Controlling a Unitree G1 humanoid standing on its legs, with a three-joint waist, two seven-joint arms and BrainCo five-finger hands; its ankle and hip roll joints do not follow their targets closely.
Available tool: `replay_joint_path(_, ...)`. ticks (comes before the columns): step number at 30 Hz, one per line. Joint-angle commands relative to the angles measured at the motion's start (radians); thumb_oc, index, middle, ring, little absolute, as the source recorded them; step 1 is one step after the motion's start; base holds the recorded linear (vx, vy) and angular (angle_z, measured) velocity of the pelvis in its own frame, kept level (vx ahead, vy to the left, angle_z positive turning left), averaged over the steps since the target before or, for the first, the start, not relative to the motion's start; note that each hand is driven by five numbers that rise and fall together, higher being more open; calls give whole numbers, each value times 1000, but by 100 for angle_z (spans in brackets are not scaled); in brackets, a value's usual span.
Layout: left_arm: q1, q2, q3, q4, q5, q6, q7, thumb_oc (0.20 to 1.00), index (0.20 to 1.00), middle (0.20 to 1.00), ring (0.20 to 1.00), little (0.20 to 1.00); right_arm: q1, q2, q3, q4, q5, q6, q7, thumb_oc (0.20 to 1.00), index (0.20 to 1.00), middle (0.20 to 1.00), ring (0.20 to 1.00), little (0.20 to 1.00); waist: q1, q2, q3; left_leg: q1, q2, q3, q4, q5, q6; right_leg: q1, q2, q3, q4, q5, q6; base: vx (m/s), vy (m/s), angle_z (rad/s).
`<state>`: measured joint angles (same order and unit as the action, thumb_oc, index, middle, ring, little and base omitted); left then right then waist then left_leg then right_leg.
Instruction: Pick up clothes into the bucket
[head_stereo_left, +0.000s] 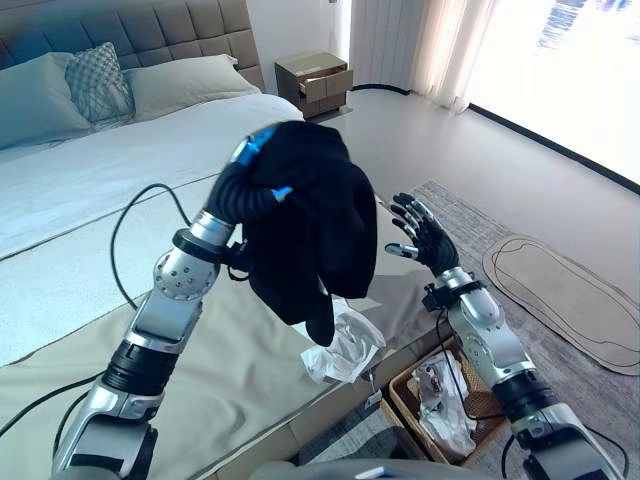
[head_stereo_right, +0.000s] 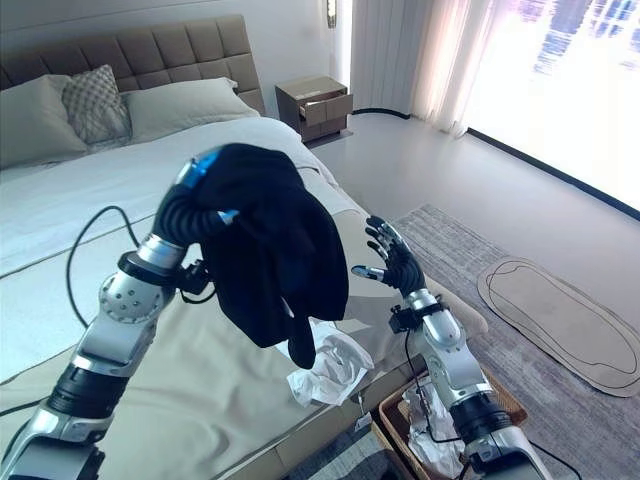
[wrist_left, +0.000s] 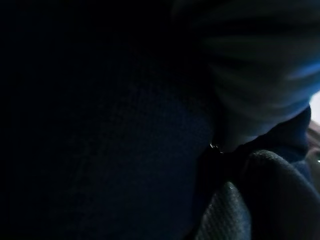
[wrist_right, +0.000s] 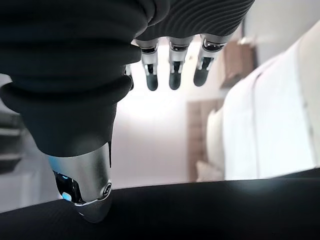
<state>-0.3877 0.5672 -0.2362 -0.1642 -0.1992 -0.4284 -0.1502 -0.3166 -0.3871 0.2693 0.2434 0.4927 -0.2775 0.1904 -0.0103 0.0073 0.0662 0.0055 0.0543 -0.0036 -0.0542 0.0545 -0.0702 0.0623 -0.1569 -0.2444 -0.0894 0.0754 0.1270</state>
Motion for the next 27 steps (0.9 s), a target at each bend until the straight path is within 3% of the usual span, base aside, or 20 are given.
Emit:
replay_joint_path(1,-57,21,-1,-21,-178,-60,-105,200,200,200,200,200,-74,17,29,-67,134,-20,95,1000,1000,1000,1000,1000,10,-48,-38,-22,21,-11,55,-39,-16,-12,-51,26,59,-14,54,0,0,0)
replay_joint_path(2,-55,35,-15,-32,-240,-50,-179,200,200,200,200,200,-71,25,53,-79,186,-3,148,1000,1000,1000,1000,1000,8,-47,-40,-19,22,-10,53,-40,-15,-15,-50,30,61,-14,53,0,0,0)
replay_joint_path(7,-47,64,-26,-38,-312,-40,-266,200,200,200,200,200,-63,53,84,-74,256,15,209,1000,1000,1000,1000,1000,6,-46,-42,-13,23,-7,49,-39,-17,-14,-50,32,61,-15,54,0,0,0)
replay_joint_path(13,-55,78,-33,-84,-329,-41,-311,200,200,200,200,200,-94,31,132,-72,196,25,224,1000,1000,1000,1000,1000,7,-48,-41,-10,25,-4,44,-36,-19,-13,-50,33,61,-15,53,0,0,0)
replay_joint_path(19,-79,95,-60,-126,-327,-45,-366,200,200,200,200,200,-153,-28,235,-48,98,60,329,1000,1000,1000,1000,1000,13,-49,-43,-10,25,-10,42,-34,-21,-8,-48,28,60,-18,53,0,0,0)
replay_joint_path(27,-75,89,-50,-116,-312,-43,-392,200,200,200,200,200,-162,-29,284,-21,99,94,405,1000,1000,1000,1000,1000,18,-51,-42,-8,24,-14,42,-34,-21,-4,-49,22,62,-21,53,0,0,0)
